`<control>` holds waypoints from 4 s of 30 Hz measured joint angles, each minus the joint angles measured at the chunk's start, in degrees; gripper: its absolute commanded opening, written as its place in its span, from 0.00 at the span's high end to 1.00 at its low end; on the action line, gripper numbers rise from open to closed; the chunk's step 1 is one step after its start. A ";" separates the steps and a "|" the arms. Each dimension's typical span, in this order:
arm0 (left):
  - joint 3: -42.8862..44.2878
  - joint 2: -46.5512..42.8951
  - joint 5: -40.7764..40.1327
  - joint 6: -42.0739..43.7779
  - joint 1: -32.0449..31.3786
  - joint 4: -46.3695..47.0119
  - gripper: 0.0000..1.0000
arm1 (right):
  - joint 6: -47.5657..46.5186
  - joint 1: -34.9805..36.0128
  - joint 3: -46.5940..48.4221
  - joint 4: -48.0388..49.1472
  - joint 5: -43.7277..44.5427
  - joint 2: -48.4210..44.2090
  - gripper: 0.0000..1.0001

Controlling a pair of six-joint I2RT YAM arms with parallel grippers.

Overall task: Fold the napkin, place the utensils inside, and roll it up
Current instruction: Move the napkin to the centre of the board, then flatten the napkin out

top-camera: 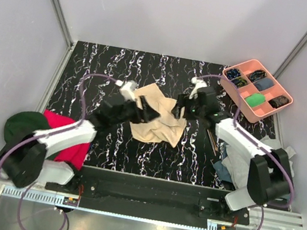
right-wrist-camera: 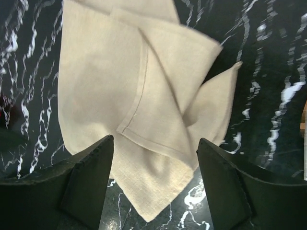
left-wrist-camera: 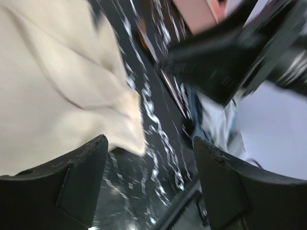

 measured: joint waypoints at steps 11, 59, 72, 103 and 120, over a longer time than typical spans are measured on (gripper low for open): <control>0.74 -2.82 -4.11 10.47 8.37 -13.81 0.34 | 0.55 8.02 3.23 -4.57 9.07 8.11 0.23; 24.72 33.55 5.01 6.58 4.72 -3.74 1.00 | 9.03 7.37 -5.62 -5.44 14.56 5.44 0.26; 10.34 15.80 9.73 3.19 19.39 5.40 0.86 | 9.01 7.37 -6.45 -4.66 12.13 0.55 0.23; 25.29 35.65 -1.36 17.73 2.60 -8.70 0.28 | 11.28 1.95 -12.24 -4.37 10.58 -11.19 0.18; 25.29 41.94 12.00 13.75 2.54 4.87 1.00 | 11.32 1.88 -12.33 -4.44 8.85 -9.35 0.18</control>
